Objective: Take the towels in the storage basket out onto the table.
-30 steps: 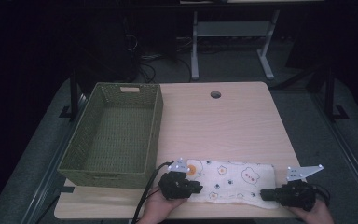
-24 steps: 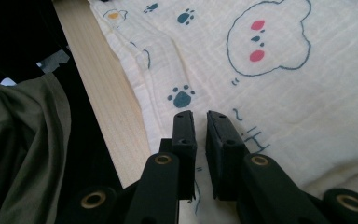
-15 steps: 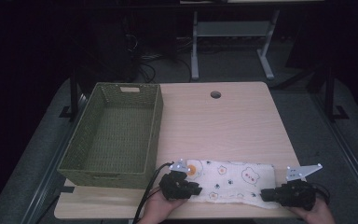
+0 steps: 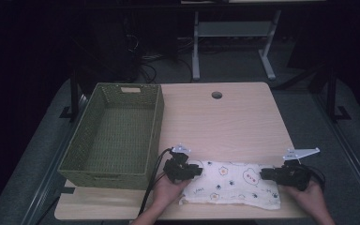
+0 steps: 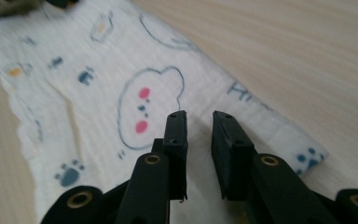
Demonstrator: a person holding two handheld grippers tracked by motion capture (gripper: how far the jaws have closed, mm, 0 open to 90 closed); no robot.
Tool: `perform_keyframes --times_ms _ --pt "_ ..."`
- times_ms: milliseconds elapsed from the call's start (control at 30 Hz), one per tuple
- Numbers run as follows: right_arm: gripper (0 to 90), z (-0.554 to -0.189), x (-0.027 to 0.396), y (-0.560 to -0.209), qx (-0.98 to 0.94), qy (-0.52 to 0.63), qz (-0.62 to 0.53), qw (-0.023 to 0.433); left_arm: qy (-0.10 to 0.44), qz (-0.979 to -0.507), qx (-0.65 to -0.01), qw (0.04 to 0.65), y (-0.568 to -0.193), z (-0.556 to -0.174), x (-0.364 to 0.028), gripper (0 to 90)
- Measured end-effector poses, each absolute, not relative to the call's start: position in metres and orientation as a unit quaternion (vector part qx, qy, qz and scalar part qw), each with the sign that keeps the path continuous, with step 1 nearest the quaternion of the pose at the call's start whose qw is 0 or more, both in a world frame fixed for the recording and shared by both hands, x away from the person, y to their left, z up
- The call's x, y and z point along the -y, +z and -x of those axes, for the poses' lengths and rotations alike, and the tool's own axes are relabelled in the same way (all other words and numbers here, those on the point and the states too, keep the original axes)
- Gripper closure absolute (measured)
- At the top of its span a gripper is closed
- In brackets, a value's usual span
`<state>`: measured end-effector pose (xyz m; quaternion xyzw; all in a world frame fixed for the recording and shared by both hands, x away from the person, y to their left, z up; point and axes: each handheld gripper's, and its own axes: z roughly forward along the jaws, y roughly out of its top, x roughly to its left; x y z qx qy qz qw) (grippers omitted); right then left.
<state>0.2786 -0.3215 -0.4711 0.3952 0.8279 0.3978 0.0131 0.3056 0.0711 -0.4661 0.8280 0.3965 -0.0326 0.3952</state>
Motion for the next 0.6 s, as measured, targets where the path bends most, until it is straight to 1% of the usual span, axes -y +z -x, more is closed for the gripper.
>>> perform_keyframes --times_ms 133,200,400,600 --pt "75.7 -0.280 0.325 -0.474 -0.823 0.405 -0.398 0.008 -0.032 -0.823 -0.405 0.396 -0.467 -0.308 -0.071 71.5" --pt "75.7 -0.281 0.328 -0.474 -0.823 0.403 -0.399 0.013 -0.031 -0.820 -0.409 0.399 -0.468 -0.308 -0.069 70.2" --pt "75.3 -0.290 0.340 -0.475 -0.815 0.403 -0.415 0.024 -0.028 -0.811 -0.417 0.409 -0.470 -0.313 -0.060 70.1" --pt "75.8 -0.298 0.352 -0.475 -0.809 0.405 -0.425 0.032 -0.019 -0.815 -0.411 0.409 -0.471 -0.323 -0.050 69.8"
